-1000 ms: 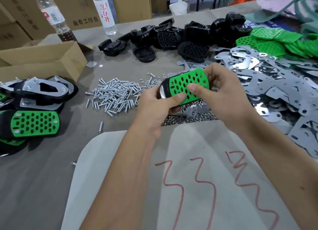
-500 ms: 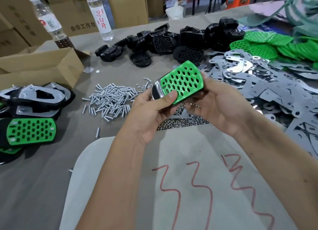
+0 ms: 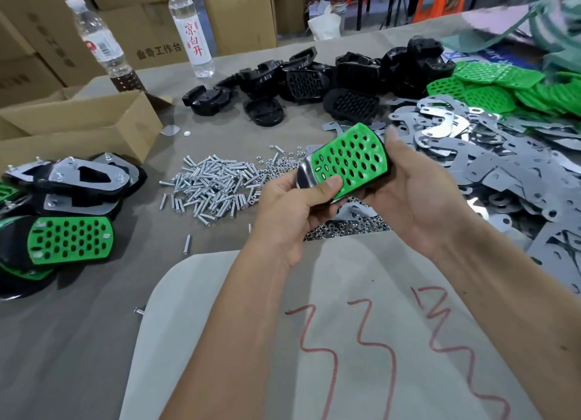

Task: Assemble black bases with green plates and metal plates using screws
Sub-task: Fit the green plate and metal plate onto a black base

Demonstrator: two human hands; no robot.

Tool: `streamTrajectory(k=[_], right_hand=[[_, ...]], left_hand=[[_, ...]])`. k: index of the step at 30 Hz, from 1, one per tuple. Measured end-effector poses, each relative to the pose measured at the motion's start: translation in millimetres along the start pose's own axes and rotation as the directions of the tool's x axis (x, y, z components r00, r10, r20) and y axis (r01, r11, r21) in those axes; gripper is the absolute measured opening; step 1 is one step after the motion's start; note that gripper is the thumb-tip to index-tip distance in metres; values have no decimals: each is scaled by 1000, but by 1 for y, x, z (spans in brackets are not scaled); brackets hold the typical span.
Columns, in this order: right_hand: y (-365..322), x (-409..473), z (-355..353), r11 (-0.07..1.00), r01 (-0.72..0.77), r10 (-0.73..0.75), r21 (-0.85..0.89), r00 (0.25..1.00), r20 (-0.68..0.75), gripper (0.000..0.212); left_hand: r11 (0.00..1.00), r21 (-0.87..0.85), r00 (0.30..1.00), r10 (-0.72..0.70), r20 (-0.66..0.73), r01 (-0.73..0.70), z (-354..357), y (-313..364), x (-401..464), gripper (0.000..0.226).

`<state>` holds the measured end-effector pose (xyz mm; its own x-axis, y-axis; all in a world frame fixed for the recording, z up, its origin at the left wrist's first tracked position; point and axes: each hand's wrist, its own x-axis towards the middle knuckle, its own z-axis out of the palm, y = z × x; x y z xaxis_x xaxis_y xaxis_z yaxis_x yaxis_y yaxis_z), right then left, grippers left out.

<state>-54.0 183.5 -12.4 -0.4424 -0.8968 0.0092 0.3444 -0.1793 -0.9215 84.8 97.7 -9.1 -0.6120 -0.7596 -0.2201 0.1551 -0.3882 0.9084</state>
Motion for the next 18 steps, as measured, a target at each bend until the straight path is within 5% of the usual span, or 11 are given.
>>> streamTrajectory(k=[4, 18], right_hand=[[7, 0, -1, 980, 0, -3, -197, 1000, -14, 31], [12, 2, -3, 995, 20, -22, -96, 1000, -16, 50]], left_hand=[[993, 90, 997, 73, 8, -73, -1, -2, 1, 17], [992, 93, 991, 97, -93, -89, -1, -4, 7, 6]])
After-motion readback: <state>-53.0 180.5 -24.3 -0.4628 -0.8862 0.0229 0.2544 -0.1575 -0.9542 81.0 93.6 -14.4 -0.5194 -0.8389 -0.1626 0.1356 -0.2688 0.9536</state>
